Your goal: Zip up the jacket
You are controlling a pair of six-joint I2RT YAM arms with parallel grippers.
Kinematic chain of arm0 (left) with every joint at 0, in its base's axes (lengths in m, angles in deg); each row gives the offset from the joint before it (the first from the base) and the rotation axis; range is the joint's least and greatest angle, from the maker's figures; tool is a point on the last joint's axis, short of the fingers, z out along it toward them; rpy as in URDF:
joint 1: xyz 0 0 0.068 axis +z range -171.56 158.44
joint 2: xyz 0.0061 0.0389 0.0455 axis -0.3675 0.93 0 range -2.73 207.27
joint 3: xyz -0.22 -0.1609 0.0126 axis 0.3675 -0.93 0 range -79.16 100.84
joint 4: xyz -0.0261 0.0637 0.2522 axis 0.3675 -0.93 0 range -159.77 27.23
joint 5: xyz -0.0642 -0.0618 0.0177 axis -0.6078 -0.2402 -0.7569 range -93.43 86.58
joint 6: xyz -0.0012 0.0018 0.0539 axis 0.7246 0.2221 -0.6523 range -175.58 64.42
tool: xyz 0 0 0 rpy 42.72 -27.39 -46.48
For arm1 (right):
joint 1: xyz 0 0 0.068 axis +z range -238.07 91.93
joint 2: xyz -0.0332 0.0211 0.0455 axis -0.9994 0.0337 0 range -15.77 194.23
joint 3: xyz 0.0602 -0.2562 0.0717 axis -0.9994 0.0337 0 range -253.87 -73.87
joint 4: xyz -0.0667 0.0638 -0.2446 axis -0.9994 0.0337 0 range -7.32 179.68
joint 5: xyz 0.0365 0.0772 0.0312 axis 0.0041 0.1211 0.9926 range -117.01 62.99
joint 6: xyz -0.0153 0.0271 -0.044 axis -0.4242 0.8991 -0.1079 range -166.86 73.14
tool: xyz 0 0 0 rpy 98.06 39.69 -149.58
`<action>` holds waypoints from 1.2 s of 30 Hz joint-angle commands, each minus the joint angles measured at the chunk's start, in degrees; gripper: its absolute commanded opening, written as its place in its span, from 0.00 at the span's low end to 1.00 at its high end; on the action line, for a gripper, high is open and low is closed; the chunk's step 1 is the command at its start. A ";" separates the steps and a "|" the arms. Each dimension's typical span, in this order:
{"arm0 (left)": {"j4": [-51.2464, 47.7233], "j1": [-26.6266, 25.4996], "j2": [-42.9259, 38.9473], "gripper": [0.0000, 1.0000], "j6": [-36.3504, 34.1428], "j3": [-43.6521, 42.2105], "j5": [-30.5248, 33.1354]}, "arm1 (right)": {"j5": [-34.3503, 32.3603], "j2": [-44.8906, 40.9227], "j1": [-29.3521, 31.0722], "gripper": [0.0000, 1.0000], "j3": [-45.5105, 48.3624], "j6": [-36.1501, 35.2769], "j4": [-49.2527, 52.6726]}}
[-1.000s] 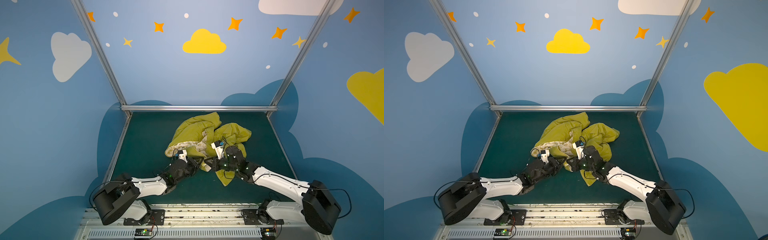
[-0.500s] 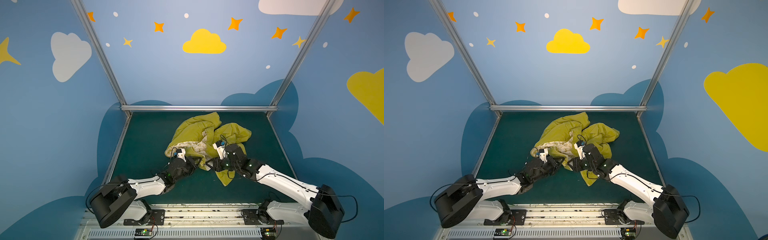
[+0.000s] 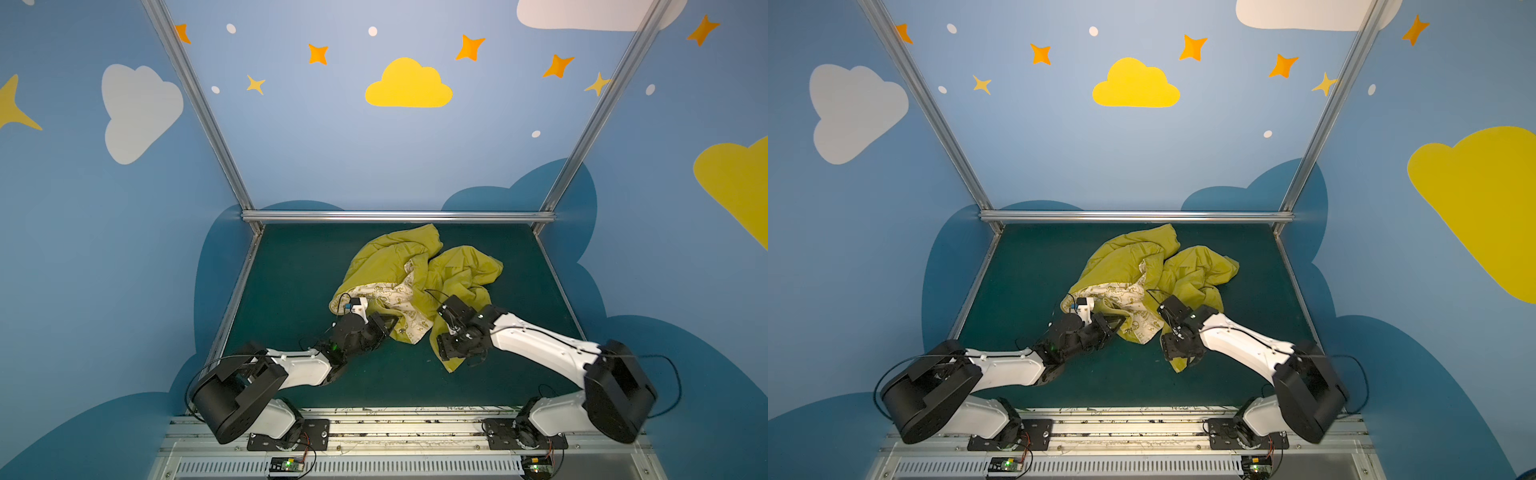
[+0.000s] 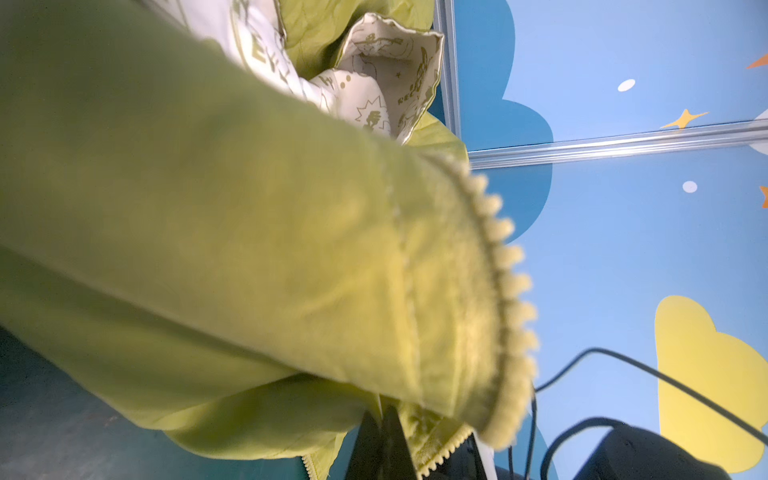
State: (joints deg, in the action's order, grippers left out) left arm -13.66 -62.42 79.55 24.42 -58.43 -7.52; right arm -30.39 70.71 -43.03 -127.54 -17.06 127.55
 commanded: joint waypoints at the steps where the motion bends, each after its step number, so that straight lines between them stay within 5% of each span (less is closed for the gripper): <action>1: 0.38 0.60 -1.33 0.03 -2.40 -0.15 -1.48 | 2.27 9.21 -0.13 0.74 -6.94 -1.41 7.87; 11: -0.47 1.78 -3.44 0.03 -4.04 -1.40 -2.05 | 2.48 16.25 -1.72 0.73 -6.26 -1.05 6.15; 17: -1.05 2.46 -4.79 0.03 -4.16 -2.43 -2.05 | 3.39 15.64 -1.87 0.34 -2.96 0.71 1.44; 25: -7.46 4.01 -11.32 0.03 -5.75 -3.85 -0.61 | 6.15 6.25 -1.89 0.00 -4.79 1.31 -3.75; 30: -18.30 4.95 -20.93 0.03 -8.77 -4.03 2.19 | 5.18 -1.49 -1.66 0.00 -13.16 5.48 -4.23; 34: -26.86 5.18 -29.28 0.03 -11.31 -3.86 5.50 | 0.65 0.66 -1.96 0.00 -12.72 3.59 -15.92; 36: -29.48 5.27 -31.71 0.03 -12.28 -3.70 6.24 | -3.72 3.79 -2.70 0.19 -14.44 2.81 -16.54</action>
State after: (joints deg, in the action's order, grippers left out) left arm -35.74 -57.51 50.34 15.40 -62.32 -4.00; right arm -28.34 70.03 -44.98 -141.79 -13.80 115.13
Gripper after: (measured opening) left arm 0.047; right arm 0.168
